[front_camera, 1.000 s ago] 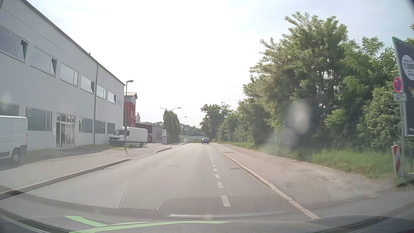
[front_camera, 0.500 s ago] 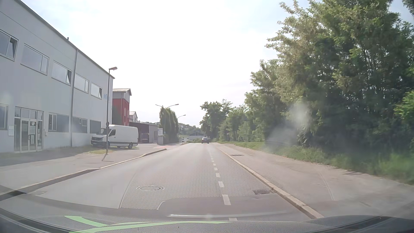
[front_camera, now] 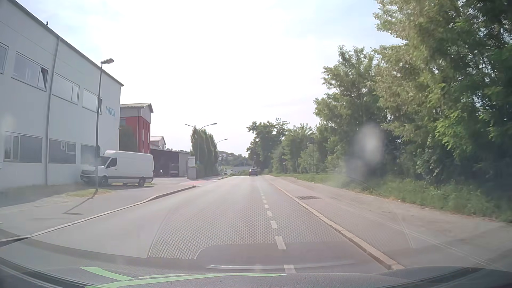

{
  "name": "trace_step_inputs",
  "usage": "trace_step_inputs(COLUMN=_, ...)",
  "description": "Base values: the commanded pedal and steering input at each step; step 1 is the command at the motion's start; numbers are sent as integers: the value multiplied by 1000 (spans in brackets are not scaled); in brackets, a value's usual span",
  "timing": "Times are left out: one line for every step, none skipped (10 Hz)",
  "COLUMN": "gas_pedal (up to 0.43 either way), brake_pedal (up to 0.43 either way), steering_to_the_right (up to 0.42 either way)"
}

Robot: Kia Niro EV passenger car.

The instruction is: Follow the waypoints while adhering to traffic rules and regulations

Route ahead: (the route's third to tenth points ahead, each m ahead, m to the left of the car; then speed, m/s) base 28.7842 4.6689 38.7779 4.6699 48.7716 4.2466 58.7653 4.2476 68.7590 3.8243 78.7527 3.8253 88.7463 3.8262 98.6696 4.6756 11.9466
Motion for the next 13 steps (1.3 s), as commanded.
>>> trace_step_inputs(gas_pedal=59, brake_pedal=0, steering_to_the_right=-1)
trace_step_inputs(gas_pedal=59, brake_pedal=0, steering_to_the_right=-2)
trace_step_inputs(gas_pedal=59, brake_pedal=0, steering_to_the_right=-1)
trace_step_inputs(gas_pedal=59, brake_pedal=0, steering_to_the_right=-2)
trace_step_inputs(gas_pedal=59, brake_pedal=0, steering_to_the_right=-3)
trace_step_inputs(gas_pedal=59, brake_pedal=0, steering_to_the_right=-3)
trace_step_inputs(gas_pedal=59, brake_pedal=0, steering_to_the_right=-2)
trace_step_inputs(gas_pedal=59, brake_pedal=0, steering_to_the_right=-2)
trace_step_inputs(gas_pedal=59, brake_pedal=0, steering_to_the_right=-2)
trace_step_inputs(gas_pedal=59, brake_pedal=0, steering_to_the_right=-2)
trace_step_inputs(gas_pedal=59, brake_pedal=0, steering_to_the_right=-2)
trace_step_inputs(gas_pedal=59, brake_pedal=0, steering_to_the_right=-4)
trace_step_inputs(gas_pedal=59, brake_pedal=0, steering_to_the_right=-5)
